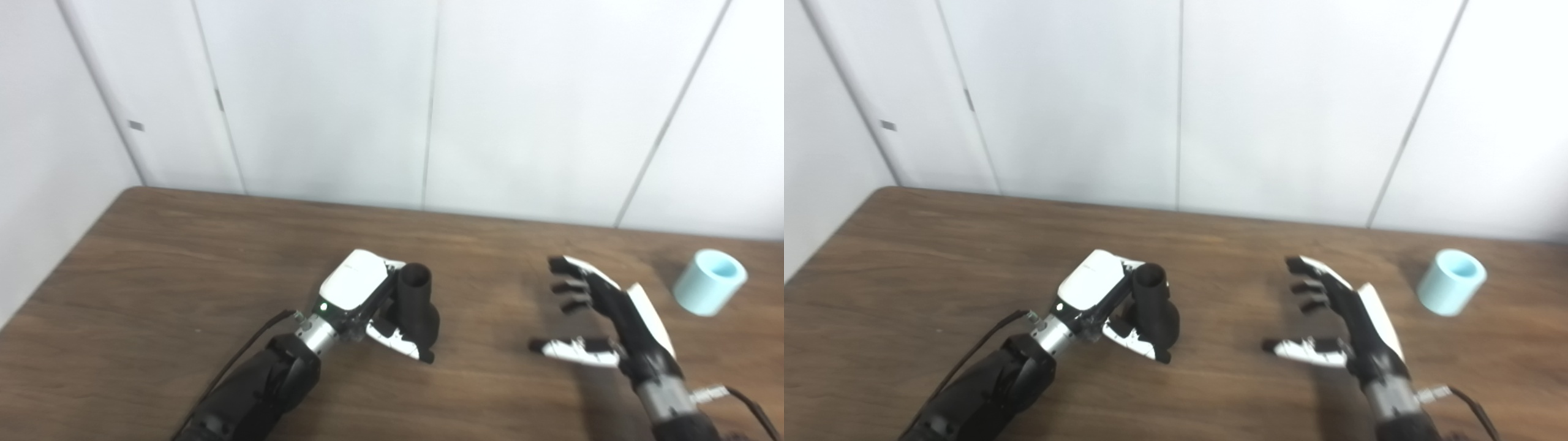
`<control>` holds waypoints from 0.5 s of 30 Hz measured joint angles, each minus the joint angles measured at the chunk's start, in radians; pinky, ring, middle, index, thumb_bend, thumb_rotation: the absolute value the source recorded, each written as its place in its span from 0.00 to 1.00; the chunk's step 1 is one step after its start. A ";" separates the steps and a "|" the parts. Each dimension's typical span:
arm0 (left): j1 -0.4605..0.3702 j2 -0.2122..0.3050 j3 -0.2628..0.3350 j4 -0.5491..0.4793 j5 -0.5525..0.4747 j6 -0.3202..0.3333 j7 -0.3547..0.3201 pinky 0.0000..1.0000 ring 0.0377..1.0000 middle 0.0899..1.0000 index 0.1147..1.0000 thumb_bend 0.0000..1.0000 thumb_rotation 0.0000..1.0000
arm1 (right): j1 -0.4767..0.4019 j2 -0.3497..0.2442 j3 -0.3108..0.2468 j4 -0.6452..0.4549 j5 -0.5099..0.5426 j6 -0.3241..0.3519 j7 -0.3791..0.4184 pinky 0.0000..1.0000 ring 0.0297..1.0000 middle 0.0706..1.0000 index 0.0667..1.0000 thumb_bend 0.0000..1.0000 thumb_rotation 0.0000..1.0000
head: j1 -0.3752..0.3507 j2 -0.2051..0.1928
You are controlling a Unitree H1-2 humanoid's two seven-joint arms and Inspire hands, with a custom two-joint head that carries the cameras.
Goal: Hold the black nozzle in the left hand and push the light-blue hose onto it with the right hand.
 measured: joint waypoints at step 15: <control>-0.098 0.004 -0.189 0.109 0.060 -0.038 0.147 0.25 0.35 0.42 0.42 0.53 0.00 | -0.114 -0.119 -0.171 -0.133 0.117 0.126 0.019 0.58 0.73 0.87 0.97 0.78 0.22 | -0.337 -0.034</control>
